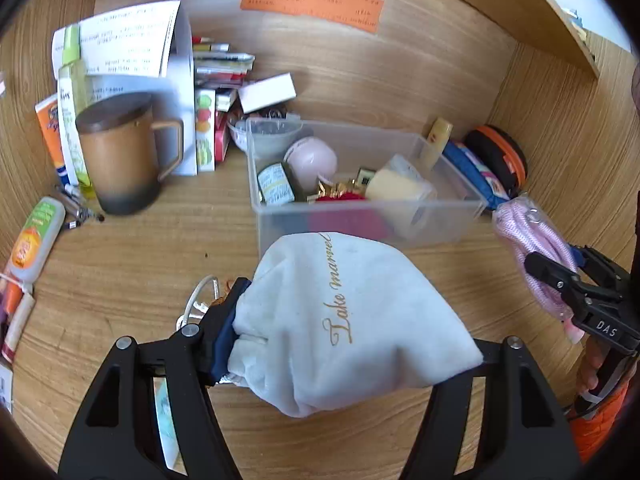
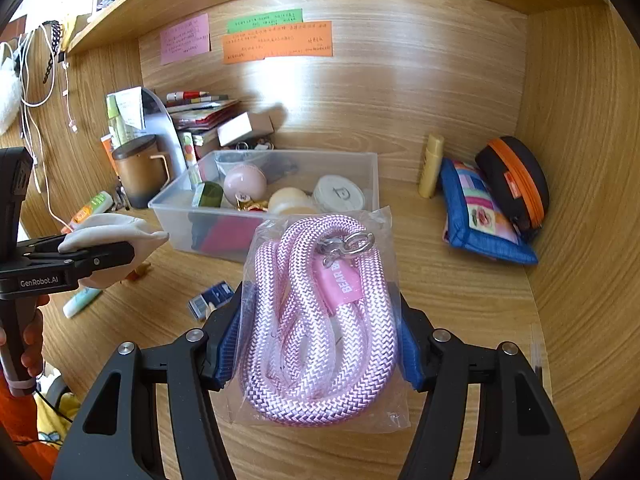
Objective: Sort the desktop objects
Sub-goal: 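Carry the white pouch and pink rope bag over the clear box, then open both tools to release the pouch and rope bag into the box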
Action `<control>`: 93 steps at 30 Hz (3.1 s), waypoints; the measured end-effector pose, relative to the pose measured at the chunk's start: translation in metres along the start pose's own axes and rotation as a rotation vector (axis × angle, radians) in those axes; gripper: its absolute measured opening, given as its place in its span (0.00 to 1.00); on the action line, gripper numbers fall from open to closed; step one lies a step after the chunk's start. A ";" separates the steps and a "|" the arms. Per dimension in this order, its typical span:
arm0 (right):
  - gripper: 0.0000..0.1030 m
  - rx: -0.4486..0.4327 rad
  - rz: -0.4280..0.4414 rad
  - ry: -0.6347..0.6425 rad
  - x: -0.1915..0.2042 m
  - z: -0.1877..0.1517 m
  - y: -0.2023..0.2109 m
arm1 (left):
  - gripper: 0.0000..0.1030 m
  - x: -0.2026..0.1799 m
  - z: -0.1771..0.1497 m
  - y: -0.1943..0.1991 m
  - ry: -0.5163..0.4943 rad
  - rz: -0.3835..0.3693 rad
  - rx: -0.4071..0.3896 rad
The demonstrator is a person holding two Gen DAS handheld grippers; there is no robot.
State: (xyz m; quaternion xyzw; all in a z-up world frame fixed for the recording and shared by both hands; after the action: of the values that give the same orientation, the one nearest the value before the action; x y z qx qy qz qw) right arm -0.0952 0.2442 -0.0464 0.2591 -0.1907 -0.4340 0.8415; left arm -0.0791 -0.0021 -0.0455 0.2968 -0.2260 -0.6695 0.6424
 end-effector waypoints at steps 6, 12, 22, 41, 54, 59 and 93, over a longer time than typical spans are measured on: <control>0.57 -0.016 0.006 0.011 0.001 0.014 -0.004 | 0.65 -0.001 0.017 0.003 -0.005 -0.004 -0.029; 0.57 -0.018 0.001 0.019 -0.002 0.029 -0.010 | 0.65 -0.004 0.035 -0.001 -0.004 -0.016 -0.058; 0.57 -0.022 -0.004 0.030 -0.006 0.054 -0.029 | 0.65 -0.012 0.060 -0.014 -0.042 -0.014 -0.069; 0.57 0.055 0.041 0.053 -0.007 0.083 -0.086 | 0.65 -0.023 0.086 -0.052 -0.077 -0.052 -0.036; 0.57 0.098 0.051 0.055 0.000 0.082 -0.110 | 0.70 -0.027 0.087 -0.074 -0.081 -0.060 -0.004; 0.57 0.106 0.045 0.044 -0.001 0.083 -0.117 | 0.76 -0.026 0.093 -0.081 -0.059 -0.024 -0.005; 0.79 0.031 -0.023 0.095 0.007 0.087 -0.095 | 0.81 -0.025 0.110 -0.081 -0.078 0.170 -0.020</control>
State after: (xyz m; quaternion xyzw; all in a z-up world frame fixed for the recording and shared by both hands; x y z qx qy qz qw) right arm -0.1982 0.1683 -0.0340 0.2943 -0.1542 -0.4278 0.8406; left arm -0.2135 0.0203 -0.0182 0.2437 -0.2684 -0.6258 0.6905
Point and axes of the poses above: each gripper's, at about its wrist camera, not at the fingertips, and y roughly against the way its jaws point, x to its left, z to its top, the point moved 3 cm from there along -y, roughly the way its jaws point, and after that the axes turned 9 degrees about z, right-handed, at the moved point
